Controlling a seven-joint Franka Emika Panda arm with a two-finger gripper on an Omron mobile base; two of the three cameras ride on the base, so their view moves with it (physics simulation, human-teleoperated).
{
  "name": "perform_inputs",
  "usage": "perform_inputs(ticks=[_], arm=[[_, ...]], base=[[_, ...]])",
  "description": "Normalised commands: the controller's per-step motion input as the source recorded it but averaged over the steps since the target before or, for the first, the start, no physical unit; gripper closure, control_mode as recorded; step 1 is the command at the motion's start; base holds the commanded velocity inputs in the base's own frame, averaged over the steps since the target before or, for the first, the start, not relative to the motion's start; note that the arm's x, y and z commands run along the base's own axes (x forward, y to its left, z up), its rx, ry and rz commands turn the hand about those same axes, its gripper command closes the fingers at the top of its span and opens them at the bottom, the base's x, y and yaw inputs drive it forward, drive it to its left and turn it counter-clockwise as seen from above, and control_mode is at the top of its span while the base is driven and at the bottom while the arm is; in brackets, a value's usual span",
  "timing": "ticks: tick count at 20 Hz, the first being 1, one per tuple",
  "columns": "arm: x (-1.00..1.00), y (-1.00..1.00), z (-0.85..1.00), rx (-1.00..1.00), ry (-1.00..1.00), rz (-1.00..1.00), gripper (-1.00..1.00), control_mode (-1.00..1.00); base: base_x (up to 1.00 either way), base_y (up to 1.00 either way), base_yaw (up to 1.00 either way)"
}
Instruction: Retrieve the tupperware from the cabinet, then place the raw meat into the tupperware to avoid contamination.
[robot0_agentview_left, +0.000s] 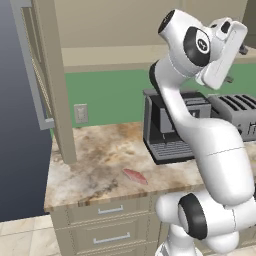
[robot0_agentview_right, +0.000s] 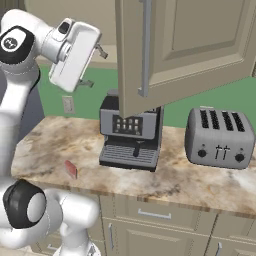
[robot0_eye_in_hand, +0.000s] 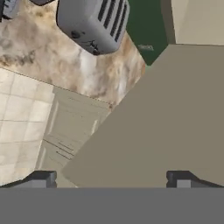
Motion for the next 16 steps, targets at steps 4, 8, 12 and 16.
perform_inputs(ticks=[4,8,12,16], arm=[[0.46,-0.31,-0.14,-0.13,0.50,-0.05,-1.00,-1.00],[0.17,-0.40,-0.18,-0.08,0.50,-0.17,-1.00,-1.00],[0.05,-0.58,-0.19,-0.05,0.50,-0.19,-1.00,-1.00],[0.03,-0.65,-0.17,-0.02,0.45,-0.20,-1.00,-1.00]], base=[[0.00,0.00,0.00],[0.00,0.00,0.00],[0.00,0.00,0.00],[0.00,0.00,0.00]])
